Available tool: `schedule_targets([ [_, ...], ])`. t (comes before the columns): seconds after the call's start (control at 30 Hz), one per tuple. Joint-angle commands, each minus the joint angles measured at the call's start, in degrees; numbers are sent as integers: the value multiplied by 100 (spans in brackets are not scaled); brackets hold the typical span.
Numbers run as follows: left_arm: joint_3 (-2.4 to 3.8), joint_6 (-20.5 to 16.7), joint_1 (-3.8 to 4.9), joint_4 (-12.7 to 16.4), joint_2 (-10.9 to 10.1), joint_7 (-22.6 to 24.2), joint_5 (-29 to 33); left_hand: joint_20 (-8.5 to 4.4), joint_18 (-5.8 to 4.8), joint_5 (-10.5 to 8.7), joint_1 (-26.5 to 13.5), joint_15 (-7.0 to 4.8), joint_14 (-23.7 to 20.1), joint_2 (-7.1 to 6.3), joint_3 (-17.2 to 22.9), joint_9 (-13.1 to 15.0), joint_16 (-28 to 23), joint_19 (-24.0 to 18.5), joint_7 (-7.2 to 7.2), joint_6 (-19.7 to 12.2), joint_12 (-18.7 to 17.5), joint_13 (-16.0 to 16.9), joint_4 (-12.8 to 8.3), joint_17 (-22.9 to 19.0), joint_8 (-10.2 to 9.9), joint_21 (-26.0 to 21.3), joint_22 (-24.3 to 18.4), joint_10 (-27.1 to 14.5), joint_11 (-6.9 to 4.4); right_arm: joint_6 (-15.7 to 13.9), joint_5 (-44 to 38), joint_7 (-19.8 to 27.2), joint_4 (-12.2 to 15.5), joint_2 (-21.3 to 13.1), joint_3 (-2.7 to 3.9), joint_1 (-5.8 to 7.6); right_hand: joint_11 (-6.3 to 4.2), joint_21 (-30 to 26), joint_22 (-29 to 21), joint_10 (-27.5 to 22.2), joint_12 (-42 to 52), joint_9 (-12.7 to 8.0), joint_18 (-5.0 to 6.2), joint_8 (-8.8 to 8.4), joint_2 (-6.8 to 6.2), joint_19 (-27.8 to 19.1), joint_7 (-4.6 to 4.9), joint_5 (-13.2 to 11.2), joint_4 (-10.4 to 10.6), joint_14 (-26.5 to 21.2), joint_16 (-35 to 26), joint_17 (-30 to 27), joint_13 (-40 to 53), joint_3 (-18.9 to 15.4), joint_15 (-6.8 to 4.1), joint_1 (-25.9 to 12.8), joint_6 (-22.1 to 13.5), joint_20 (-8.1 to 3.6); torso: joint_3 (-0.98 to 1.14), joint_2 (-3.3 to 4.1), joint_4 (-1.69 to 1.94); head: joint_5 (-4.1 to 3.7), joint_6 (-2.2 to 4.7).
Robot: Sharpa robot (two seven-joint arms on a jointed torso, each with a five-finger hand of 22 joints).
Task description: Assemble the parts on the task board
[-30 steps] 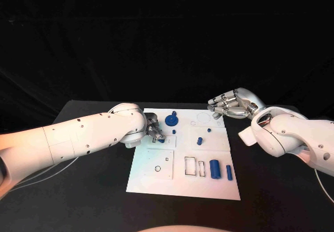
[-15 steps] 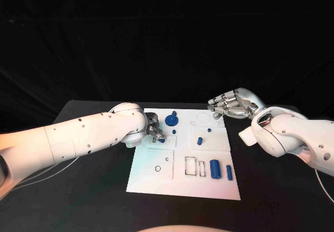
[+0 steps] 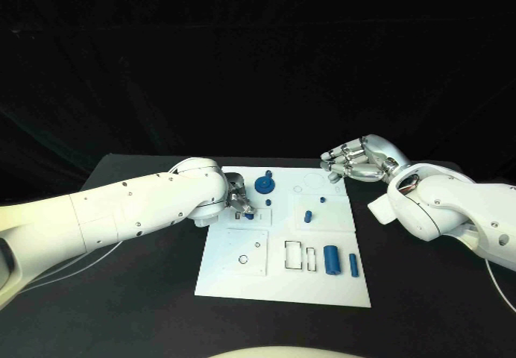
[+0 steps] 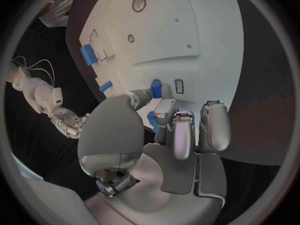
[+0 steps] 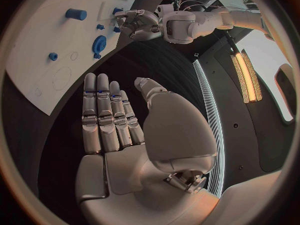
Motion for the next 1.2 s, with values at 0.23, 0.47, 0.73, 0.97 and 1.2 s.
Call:
schedule_targets([
  [0.23,-7,106,-14,-24,38,-84,-27,-11,-50,-25,-101,-51,524,-15,357,19,20,51,-124,117,56,35,-387,1259,47,48,41,48,-24,86,-13,28,6,0,1,-4,19,-39,-13,-42,-10,-3,16,-22,-6,-23,14,36,20,-25,-20,-10,-7,-15,13,-49,-23,31,-3,-3,1,-11,-4],
  [0.47,-7,134,-14,-35,46,-123,-56,-31,-65,-28,-158,-72,525,-31,201,42,20,98,-155,167,112,78,-278,1261,88,77,106,85,-50,88,-8,31,3,-7,1,-4,22,-44,-19,-49,-12,-4,15,-23,-5,-27,16,37,21,-33,-21,-14,-8,-18,16,-52,-26,33,-5,-2,2,-19,-5],
  [0.73,-7,151,-14,-42,49,-140,-77,-54,-71,-29,-218,-92,525,-43,-125,57,20,122,-179,210,150,103,-102,1263,122,87,137,98,-70,97,-8,28,-9,-11,1,-4,25,-51,-28,-59,-14,-4,15,-25,-7,-33,17,39,14,-45,-22,-20,-9,-20,19,-47,-32,37,-4,-1,8,-29,-6],
  [0.97,-6,125,-14,-53,53,-145,-80,-62,-75,-26,-239,-96,526,-21,-294,61,21,132,-184,227,162,109,9,1264,134,92,152,99,-75,90,-9,26,-45,-16,1,-4,25,-55,-35,-63,-13,-4,16,-25,-10,-35,17,39,4,-50,-21,-25,-10,-19,20,-35,-35,38,-6,-1,3,-29,-5],
  [1.2,-5,142,-14,-67,61,-168,-80,-67,-83,-23,-258,-100,526,5,-463,64,20,160,-190,241,186,126,134,1265,145,108,193,108,-79,85,-10,25,-58,-23,1,-4,25,-56,-37,-64,-13,-3,16,-25,-10,-36,18,39,3,-52,-20,-26,-10,-20,20,-36,-35,39,-6,-3,13,-41,-13],
])
